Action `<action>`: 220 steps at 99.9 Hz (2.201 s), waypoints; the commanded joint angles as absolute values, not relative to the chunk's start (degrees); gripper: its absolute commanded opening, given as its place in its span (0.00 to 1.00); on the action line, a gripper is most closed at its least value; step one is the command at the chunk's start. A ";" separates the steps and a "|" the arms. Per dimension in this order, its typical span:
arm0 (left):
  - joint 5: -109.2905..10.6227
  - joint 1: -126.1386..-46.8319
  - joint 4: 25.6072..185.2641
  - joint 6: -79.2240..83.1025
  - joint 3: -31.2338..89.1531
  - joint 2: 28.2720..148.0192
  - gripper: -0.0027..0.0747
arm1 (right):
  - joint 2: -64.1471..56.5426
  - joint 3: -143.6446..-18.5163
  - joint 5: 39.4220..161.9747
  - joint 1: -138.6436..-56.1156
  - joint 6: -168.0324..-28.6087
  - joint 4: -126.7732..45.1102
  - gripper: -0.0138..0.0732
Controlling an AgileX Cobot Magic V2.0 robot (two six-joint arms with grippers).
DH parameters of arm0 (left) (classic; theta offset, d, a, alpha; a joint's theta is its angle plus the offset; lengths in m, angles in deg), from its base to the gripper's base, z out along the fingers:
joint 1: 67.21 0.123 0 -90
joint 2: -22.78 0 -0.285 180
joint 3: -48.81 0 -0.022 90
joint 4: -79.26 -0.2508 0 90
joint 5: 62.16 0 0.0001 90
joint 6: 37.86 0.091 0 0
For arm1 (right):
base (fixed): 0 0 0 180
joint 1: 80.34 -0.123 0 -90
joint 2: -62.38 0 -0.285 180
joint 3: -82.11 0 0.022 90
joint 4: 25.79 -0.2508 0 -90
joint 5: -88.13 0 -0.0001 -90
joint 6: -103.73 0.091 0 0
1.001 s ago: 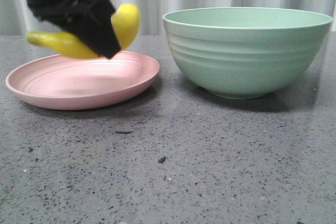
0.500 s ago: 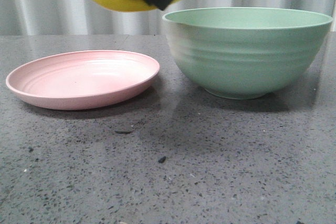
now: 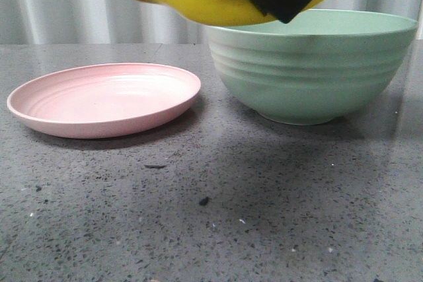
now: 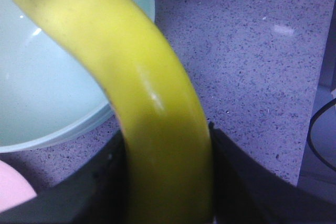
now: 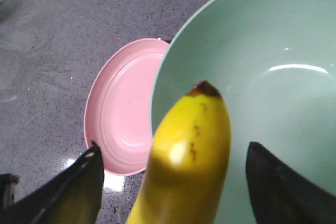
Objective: Transfer banana from pink plate to green bowl
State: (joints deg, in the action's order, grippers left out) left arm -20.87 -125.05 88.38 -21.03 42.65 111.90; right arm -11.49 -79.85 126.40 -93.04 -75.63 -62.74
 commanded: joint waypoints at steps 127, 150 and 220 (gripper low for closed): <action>-26.80 -121.42 81.64 -20.32 53.52 98.15 0.49 | -15.88 -86.58 106.42 -89.03 -76.57 -51.93 0.15; -26.80 -121.42 83.20 -20.32 53.52 98.05 0.49 | -20.23 -86.58 107.01 -88.79 -76.57 -49.52 0.19; -27.66 -121.42 84.85 -20.62 53.52 98.05 0.35 | -17.23 -86.74 107.17 -88.79 -76.65 -43.82 0.68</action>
State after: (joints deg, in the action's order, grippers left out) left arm -23.43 -121.64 83.69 -20.18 51.79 99.51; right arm -21.26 -84.56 110.76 -89.06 -76.27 -46.69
